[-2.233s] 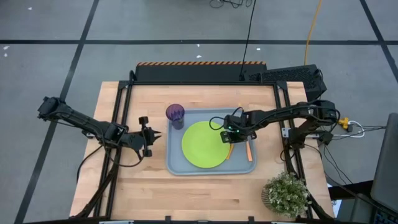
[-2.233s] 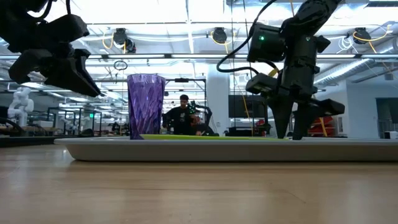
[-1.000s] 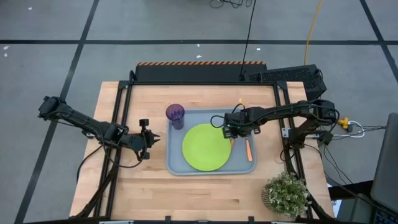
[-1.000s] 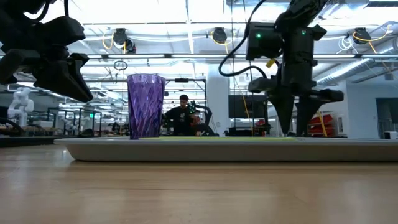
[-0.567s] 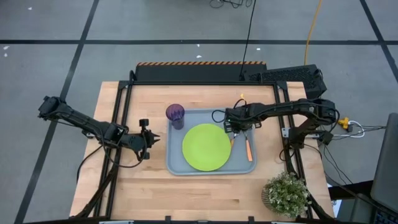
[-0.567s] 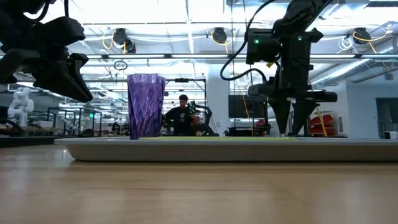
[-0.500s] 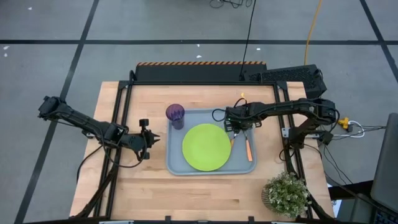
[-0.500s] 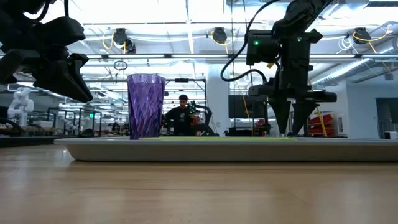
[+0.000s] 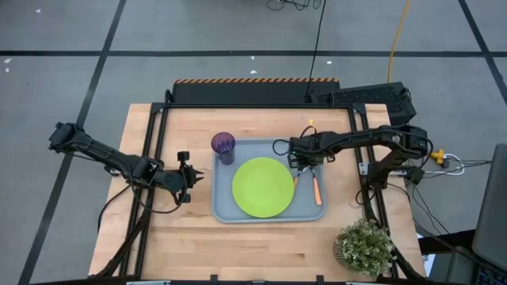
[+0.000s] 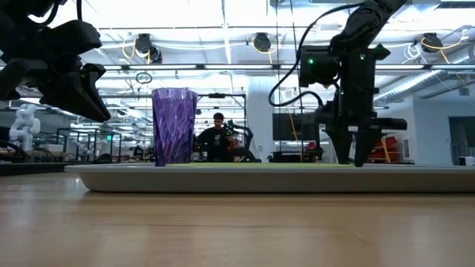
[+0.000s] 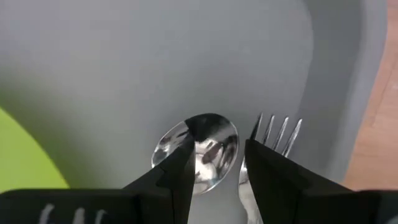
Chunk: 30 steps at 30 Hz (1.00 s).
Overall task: Pick and place plate/cup/fork/spoon on tray
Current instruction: Adjust the yellow spoon on the gray serving tray
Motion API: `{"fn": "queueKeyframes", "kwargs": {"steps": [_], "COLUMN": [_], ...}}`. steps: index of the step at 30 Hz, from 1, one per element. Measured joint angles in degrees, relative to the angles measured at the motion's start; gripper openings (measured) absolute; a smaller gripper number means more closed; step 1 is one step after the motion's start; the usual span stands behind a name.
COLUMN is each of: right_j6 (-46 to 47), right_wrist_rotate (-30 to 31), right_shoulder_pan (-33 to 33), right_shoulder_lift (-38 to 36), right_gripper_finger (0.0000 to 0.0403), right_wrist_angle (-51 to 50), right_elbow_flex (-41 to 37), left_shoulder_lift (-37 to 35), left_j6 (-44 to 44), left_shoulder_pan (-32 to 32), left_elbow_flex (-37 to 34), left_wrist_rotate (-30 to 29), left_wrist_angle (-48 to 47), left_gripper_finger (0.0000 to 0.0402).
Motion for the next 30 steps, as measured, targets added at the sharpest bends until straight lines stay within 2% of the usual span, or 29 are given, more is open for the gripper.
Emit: {"fn": "queueKeyframes", "kwargs": {"steps": [12, 30], "right_j6": [-1.38, -4.97], "right_wrist_rotate": [-0.14, 0.0], "right_shoulder_pan": [-0.01, 0.02], "right_shoulder_lift": [0.0, 0.0], "right_gripper_finger": [0.0134, 0.0134], "right_wrist_angle": [4.97, 5.68], "right_elbow_flex": [-0.76, -0.74], "left_shoulder_lift": [0.0, 0.0], "left_j6": [0.06, 0.04], "left_shoulder_pan": [0.0, 0.0], "left_elbow_flex": [-0.02, -0.02], "left_wrist_rotate": [-0.02, -0.04], "left_wrist_angle": [-0.01, -0.01], "left_gripper_finger": [0.0072, 0.0072]}}
